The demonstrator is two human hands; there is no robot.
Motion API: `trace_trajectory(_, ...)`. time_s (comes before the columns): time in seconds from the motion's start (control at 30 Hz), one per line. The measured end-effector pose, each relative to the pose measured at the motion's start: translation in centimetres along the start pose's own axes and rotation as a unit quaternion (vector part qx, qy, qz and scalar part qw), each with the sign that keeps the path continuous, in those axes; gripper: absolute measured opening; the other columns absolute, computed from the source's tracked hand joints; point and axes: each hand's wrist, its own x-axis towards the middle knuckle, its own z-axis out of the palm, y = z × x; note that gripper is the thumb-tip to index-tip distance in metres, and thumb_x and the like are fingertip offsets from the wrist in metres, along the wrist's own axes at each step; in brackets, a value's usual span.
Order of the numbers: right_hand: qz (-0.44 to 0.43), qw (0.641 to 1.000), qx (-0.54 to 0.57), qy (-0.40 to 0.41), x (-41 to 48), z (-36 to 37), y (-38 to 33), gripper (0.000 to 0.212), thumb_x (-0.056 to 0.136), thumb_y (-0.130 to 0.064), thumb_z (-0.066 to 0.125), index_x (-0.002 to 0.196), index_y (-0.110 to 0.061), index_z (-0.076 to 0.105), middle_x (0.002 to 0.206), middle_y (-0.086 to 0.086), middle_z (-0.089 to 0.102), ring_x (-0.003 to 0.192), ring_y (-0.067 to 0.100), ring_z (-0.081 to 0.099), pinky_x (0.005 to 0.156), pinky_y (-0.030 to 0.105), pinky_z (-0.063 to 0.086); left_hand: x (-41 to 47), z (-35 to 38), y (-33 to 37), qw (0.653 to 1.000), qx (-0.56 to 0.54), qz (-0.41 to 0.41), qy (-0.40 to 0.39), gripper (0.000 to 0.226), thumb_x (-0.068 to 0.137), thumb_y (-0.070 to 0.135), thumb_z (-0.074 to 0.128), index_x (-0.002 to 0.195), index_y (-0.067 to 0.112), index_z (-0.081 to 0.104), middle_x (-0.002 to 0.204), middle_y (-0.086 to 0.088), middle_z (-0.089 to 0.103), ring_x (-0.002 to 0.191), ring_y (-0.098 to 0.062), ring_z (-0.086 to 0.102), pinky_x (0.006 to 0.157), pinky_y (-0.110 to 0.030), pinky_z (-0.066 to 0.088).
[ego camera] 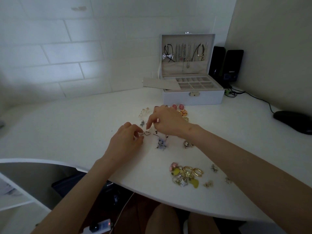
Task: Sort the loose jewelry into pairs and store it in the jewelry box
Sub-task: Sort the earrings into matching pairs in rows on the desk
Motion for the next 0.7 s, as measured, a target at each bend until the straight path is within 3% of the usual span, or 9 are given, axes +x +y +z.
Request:
trace_trajectory(0.13, 0.030, 0.999, 0.031, 0.028, -0.2, -1.1, 0.7, 0.043, 0.083, -0.001, 0.043, 0.092, -0.031, 0.073, 0.088, -0.008, 0.049, 0.090, 0.010, 0.042, 0.076, 0.027, 0.018, -0.5, -0.2, 0.1, 0.999, 0.007, 0.047, 0.021, 0.023, 0.088, 0.022, 0.057, 0.111, 0.021, 0.059, 0.100, 0.005, 0.049, 0.094, -0.012, 0.047, 0.068, -0.022, 0.038)
trace_trajectory(0.27, 0.032, 0.998, 0.041, 0.031, -0.2, -1.1, 1.6, 0.042, 0.082, -0.002, 0.044, 0.087, -0.032, 0.073, 0.093, -0.006, 0.055, 0.092, 0.014, 0.049, 0.086, 0.032, 0.038, -0.9, 0.2, 0.5, 0.993, 0.049, 0.105, 0.025, 0.024, 0.086, 0.020, 0.059, 0.109, 0.021, 0.065, 0.105, 0.000, 0.054, 0.098, -0.017, 0.048, 0.072, -0.023, 0.035)
trace_trajectory(0.4, 0.039, 0.998, 0.044, 0.035, 0.0, -0.5, 2.2, 0.043, 0.079, -0.002, 0.048, 0.084, -0.036, 0.073, 0.097, -0.005, 0.060, 0.094, 0.015, 0.053, 0.088, 0.037, 0.044, -0.8, 0.3, 0.4, 0.993, 0.058, 0.099, 0.026, 0.024, 0.087, 0.021, 0.059, 0.110, 0.020, 0.065, 0.108, 0.000, 0.055, 0.098, -0.018, 0.049, 0.074, -0.022, 0.035)
trace_trajectory(0.6, 0.040, 0.999, 0.000, -0.007, -0.3, -0.5, 1.9, 0.041, 0.085, -0.002, 0.046, 0.099, -0.030, 0.072, 0.106, 0.001, 0.057, 0.104, 0.018, 0.048, 0.077, 0.027, 0.020, -0.5, 0.0, 0.3, 0.995, 0.055, 0.083, 0.020, 0.024, 0.088, 0.022, 0.057, 0.112, 0.021, 0.064, 0.109, 0.000, 0.054, 0.100, -0.017, 0.047, 0.074, -0.022, 0.034)
trace_trajectory(0.7, 0.036, 0.999, 0.018, -0.008, -0.5, -0.3, 1.7, 0.042, 0.086, -0.001, 0.044, 0.108, -0.028, 0.069, 0.112, 0.006, 0.056, 0.107, 0.021, 0.048, 0.082, 0.030, 0.035, -0.5, 0.1, 0.3, 0.995, 0.053, 0.080, 0.018, 0.025, 0.089, 0.022, 0.057, 0.113, 0.020, 0.063, 0.110, 0.001, 0.053, 0.102, -0.016, 0.047, 0.074, -0.022, 0.036)
